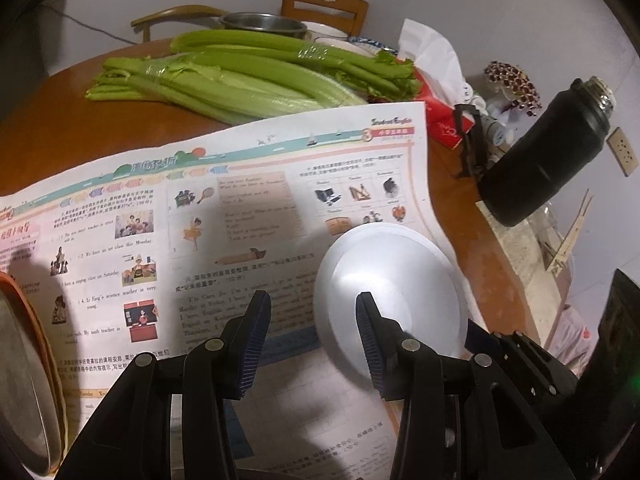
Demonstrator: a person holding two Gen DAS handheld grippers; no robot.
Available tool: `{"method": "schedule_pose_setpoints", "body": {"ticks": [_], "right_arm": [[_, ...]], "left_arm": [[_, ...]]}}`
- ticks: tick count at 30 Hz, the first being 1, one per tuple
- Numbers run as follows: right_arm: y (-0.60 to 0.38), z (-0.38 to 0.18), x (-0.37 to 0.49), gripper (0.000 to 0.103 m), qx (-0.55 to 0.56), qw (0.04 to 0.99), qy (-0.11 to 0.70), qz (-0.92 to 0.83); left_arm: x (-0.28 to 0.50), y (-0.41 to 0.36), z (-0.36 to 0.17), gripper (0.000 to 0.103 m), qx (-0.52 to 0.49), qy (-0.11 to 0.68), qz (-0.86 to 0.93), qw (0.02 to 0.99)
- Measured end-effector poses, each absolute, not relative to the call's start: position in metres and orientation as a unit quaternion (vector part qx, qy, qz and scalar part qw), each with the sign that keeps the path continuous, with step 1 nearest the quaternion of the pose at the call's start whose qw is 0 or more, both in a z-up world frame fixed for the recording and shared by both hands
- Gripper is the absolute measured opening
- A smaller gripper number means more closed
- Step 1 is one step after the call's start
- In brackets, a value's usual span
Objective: Organize plates and bowls
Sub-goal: 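Grasp the smaller white-and-red paper bowl with the left tool and lift it, then carry the small paper bowl over the stacked bowls and lower it in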
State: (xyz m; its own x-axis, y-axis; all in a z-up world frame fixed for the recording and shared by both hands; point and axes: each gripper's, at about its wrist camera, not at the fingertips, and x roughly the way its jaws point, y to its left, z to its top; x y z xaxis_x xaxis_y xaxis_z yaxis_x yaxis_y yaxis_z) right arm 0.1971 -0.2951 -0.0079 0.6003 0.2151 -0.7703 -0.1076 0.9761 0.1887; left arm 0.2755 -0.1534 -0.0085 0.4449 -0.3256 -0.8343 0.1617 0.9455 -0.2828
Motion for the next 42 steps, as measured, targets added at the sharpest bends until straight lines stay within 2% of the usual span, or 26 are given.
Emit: {"method": "schedule_pose_setpoints", "body": {"ticks": [20,42], "right_arm": [[-0.261,-0.009,0.182,0.048,0.048,0.884,0.443,0.144],[-0.253,0.019,0.162,0.049,0.036,0.897,0.416,0.146]], "left_arm": [[0.274,-0.147,-0.026,0.046,-0.080,0.542,-0.129,0.826],[0.249,-0.135,0.008,0.046,-0.094,0.509,-0.145,0.843]]}}
